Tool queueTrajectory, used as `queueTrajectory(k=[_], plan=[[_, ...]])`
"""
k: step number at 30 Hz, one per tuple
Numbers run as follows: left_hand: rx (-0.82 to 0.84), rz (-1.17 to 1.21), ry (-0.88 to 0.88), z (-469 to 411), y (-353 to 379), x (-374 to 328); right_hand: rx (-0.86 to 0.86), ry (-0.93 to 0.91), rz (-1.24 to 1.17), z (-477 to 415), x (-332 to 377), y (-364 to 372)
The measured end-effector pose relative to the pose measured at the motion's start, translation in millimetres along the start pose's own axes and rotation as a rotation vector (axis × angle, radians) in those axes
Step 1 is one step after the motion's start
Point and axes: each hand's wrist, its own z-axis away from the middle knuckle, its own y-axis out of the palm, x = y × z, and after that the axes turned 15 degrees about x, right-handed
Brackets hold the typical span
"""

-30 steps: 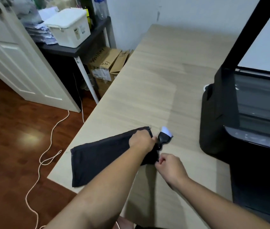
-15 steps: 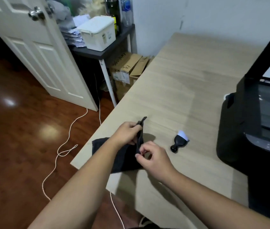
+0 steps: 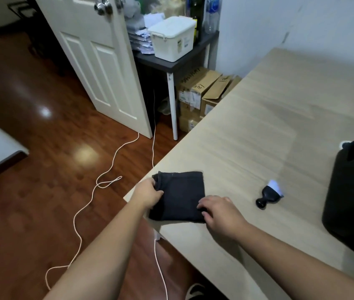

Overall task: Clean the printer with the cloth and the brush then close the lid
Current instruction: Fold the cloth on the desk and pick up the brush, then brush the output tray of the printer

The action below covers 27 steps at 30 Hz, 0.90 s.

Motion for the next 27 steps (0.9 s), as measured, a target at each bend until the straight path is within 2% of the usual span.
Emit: queueTrajectory(k=[2, 4, 5, 7, 10, 13, 20, 27], plan=[[-0.108, -0.090, -0.022, 5, 1, 5, -0.048, -0.019, -0.013, -5, 5, -4], [-0.237, -0.256, 0.072, 12, 11, 4, -0.096, -0.016, -0.022, -13, 11, -9], [-0.251, -0.339, 0.142, 16, 19, 1, -0.076, -0.003, -0.006, -16, 13, -10], [-0.193, -0.493, 0.193, 20, 37, -6, 0.047, 0.041, 0.072, -19, 14, -9], [-0.153, -0.573, 0.122, 14, 49, -19, 0.148, 0.095, 0.211, -19, 8, -10], [-0.102, -0.594, 0.160, 0, 50, -40, 0.111, 0.174, 0.215, -20, -4, -18], [0.147, -0.679, 0.343, -53, 60, -122, 0.063, 0.435, 0.149, -18, -73, -58], [0.254, -0.751, 0.444, -101, 65, -177, -0.002, 0.581, 0.122, -22, -110, -78]])
